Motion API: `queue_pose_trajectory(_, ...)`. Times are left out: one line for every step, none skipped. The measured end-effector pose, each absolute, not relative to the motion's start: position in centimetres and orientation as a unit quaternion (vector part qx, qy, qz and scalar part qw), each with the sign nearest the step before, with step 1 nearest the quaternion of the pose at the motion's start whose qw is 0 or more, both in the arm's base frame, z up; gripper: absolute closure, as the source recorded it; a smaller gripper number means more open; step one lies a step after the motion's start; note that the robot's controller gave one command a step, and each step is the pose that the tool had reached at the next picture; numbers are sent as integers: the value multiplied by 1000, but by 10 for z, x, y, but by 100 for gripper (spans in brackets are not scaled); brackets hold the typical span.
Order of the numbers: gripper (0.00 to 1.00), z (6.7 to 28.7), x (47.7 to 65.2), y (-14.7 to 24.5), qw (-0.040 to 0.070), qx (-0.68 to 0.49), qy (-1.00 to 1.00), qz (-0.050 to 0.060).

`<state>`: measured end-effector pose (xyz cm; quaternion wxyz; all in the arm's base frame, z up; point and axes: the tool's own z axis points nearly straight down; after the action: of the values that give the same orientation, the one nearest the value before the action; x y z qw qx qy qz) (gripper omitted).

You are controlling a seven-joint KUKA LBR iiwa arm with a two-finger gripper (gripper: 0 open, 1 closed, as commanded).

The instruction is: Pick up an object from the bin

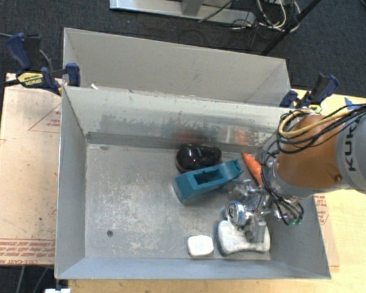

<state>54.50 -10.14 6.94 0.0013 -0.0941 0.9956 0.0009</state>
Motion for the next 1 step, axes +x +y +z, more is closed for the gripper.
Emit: queue_pose_trajectory(100,78,560,-108,8,-138,990,3)
